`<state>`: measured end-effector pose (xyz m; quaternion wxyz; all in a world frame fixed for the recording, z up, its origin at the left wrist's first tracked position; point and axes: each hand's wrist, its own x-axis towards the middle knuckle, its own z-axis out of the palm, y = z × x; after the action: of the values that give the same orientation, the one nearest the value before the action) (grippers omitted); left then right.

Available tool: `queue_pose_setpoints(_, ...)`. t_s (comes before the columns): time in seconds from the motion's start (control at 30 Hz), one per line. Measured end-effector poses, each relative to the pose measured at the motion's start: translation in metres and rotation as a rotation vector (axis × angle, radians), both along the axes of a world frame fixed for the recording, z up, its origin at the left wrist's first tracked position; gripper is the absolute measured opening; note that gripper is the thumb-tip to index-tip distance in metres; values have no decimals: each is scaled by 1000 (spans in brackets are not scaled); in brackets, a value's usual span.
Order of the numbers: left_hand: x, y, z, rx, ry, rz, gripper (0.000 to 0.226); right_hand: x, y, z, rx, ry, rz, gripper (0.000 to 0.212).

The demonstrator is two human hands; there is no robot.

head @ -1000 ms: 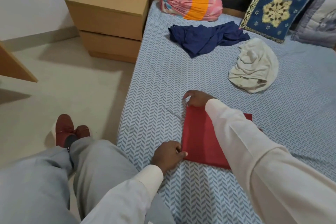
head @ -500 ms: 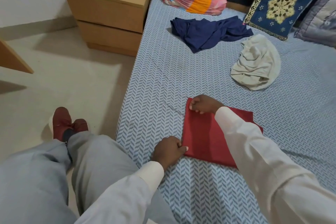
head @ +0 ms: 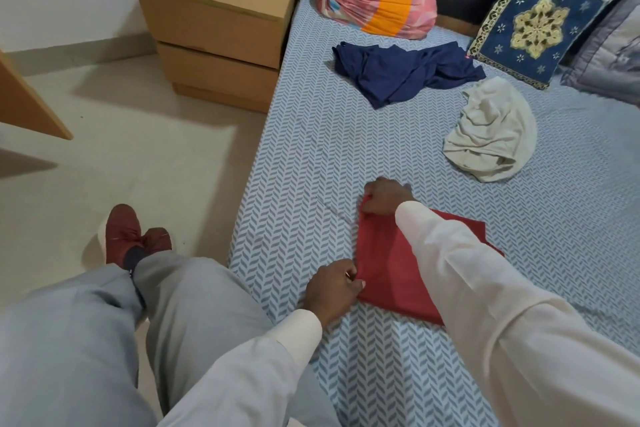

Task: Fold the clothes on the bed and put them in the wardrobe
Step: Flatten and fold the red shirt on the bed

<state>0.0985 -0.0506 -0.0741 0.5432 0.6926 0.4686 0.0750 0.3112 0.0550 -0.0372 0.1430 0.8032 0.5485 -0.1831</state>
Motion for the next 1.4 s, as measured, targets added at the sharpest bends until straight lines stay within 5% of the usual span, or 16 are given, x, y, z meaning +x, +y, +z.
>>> queue_pose_setpoints(0.2, -46, 43, 18, -67, -90, 202, 15, -24, 30, 25, 197, 227, -72, 21)
queue_pose_setpoints(0.37, -114, 114, 35, 148, 179, 315, 6, -70, 77, 31, 471, 344, -18, 31)
queue_pose_setpoints(0.47, -120, 124, 38, 318, 288, 309, 21, -87, 90, 31, 440, 384, 154, 36)
queue_pose_setpoints(0.6, -80, 103, 33, 416, 74, 96, 54, -70, 76, 12, 120, 329, 383, 41)
queue_pose_setpoints(0.73, -37, 68, 15, 409, 265, -241, 78, -28, 38, -1, 194, 340, 288, 47)
queue_pose_setpoints(0.83, -26, 43, 8, 517, 385, -351, 76, 12, 10, 2, 210, 368, 246, 47)
queue_pose_setpoints(1.07, 2, -9, 10, 619, 200, -519, 59, 107, -63, -1, 110, 460, -2, 24)
queue_pose_setpoints(1.4, 36, -47, 4, 916, 195, -629, 51, 113, -71, -27, 50, 465, -321, 24)
